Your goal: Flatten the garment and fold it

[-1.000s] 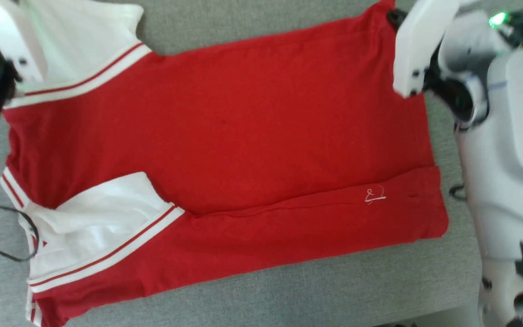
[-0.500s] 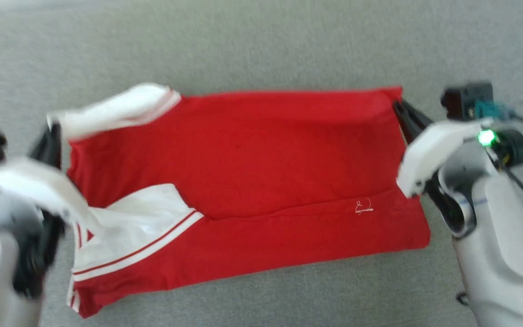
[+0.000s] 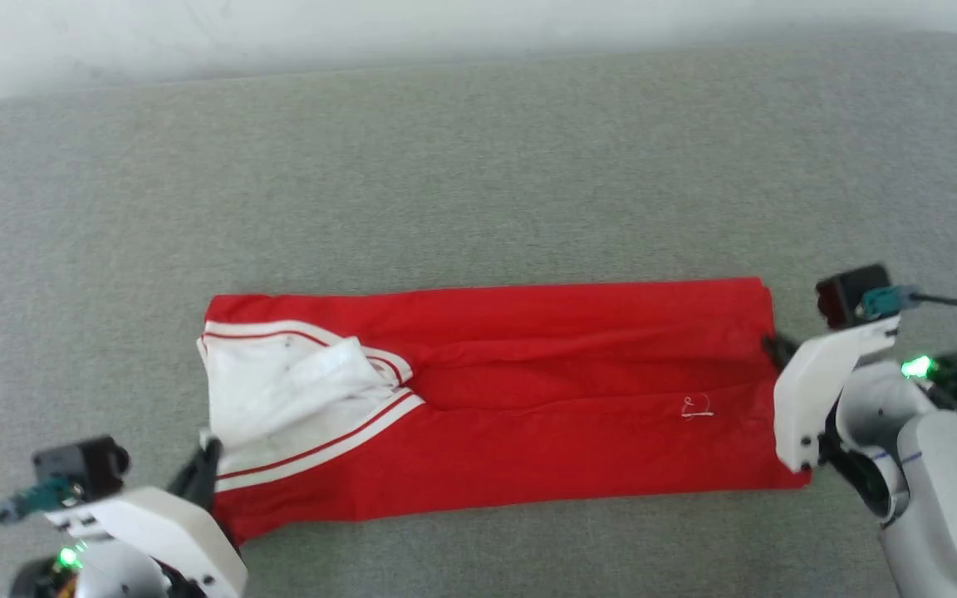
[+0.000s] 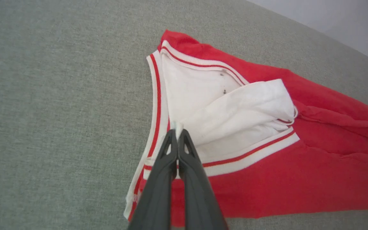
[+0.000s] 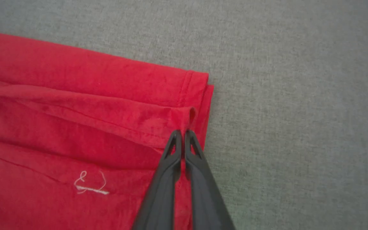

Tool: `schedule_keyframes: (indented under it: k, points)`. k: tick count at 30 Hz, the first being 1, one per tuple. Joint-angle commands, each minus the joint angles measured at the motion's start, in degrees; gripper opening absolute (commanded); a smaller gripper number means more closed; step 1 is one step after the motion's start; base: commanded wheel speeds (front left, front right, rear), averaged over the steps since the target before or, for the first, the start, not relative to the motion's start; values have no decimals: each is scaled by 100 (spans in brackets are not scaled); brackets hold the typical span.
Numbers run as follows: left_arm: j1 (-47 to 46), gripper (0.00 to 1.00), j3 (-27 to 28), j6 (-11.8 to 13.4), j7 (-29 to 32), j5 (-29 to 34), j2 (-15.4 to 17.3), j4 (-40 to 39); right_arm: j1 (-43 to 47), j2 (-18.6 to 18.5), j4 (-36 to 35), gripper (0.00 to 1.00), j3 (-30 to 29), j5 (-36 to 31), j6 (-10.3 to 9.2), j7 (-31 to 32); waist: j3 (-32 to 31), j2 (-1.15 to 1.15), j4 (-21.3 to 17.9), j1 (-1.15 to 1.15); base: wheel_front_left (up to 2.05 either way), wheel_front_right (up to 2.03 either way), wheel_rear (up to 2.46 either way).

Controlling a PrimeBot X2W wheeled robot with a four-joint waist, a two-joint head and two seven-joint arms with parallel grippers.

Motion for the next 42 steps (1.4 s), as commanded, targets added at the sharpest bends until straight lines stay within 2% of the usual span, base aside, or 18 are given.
schedule_keyframes:
  k: [1, 10, 11, 12, 13, 14, 15, 21, 28, 32, 36, 42]
  points:
    - [76, 0, -49, -50, 0, -75, -58, 65, 101, -56, 48, 0, 66, 20, -6, 177, -2, 0, 71, 2, 0, 0, 0]
    - [76, 0, -428, -350, -8, -159, -275, 723, 183, -85, 361, 0, 220, 123, -6, 1088, 98, 0, 177, 2, 0, 0, 0]
    - [47, 0, -447, -362, -26, -164, -307, 797, 193, -77, 362, 18, 214, 149, -6, 1117, 91, 0, 196, 2, 0, 0, 0]
    - [15, 1, -449, -369, -79, -157, -338, 857, 216, -67, 346, 49, 212, 177, -6, 1132, 69, 0, 215, 2, 0, 0, 0]
    - [-10, 47, -455, -379, -146, -134, -359, 907, 252, -55, 322, 100, 194, 214, -6, 1150, 44, 0, 231, 2, 0, 0, 0]
    - [-28, 91, -473, -396, -193, -118, -381, 949, 299, -46, 288, 100, 155, 239, -6, 1171, 10, 0, 249, 2, 0, 0, 0]
    - [-41, 100, -496, -418, -239, -95, -395, 976, 354, -38, 231, 100, 115, 253, -6, 1181, -22, 0, 268, 2, 0, 0, 0]
    - [-125, 100, -616, -495, -772, 203, -487, 1012, 864, 238, -429, 100, -379, 248, -6, 850, -277, 0, 366, 2, 0, 0, 0]
    - [-464, 100, -767, -445, -1932, 968, -608, 1049, 1451, 823, -1260, 100, -1168, -90, -6, 29, -507, 0, 478, 2, 0, 0, 0]
    - [-800, 100, -847, -419, -2518, 1383, -652, 1123, 1638, 980, -1537, 100, -1631, -241, -6, -348, -581, 0, 546, 2, 0, 0, 0]
    - [-1179, 100, -866, -473, -2789, 1660, -701, 1331, 1694, 996, -1450, 100, -1896, 129, -6, -562, -628, 0, 595, 2, 0, 0, 0]
    - [-1574, 100, -829, -555, -2897, 1923, -847, 1691, 1394, 998, -795, 100, -2177, 311, -6, -562, -680, 0, 613, 2, 0, 0, 0]
